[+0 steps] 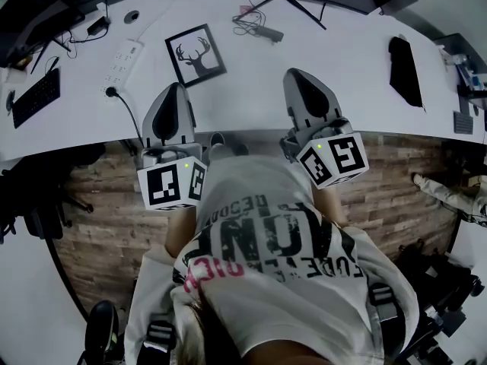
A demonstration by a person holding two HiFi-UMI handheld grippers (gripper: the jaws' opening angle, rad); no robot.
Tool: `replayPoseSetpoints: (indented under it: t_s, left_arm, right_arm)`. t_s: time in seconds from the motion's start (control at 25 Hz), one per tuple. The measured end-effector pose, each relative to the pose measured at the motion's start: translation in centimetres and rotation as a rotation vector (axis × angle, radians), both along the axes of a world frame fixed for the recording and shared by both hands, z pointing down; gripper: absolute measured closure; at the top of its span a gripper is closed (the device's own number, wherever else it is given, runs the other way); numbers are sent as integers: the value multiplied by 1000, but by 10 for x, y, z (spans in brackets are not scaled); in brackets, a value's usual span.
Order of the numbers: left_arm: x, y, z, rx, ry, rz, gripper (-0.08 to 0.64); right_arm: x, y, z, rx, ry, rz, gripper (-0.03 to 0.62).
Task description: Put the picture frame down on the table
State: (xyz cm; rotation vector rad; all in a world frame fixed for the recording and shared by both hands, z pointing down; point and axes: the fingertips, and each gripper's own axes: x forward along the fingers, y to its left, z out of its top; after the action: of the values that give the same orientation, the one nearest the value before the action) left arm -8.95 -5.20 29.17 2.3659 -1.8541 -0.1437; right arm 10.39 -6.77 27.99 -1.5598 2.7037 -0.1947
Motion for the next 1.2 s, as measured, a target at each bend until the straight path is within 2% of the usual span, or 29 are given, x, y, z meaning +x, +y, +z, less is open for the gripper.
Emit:
replayPoseSetpoints:
  t_s: [0.4, 1.2]
  left_arm:
    - [26, 15, 6, 4, 17, -8, 558]
    - [30, 24, 6, -4, 12, -29, 558]
  right_arm:
    - [12, 14, 6, 7, -4, -42, 591]
    - [18, 23, 7, 4, -8, -58, 591]
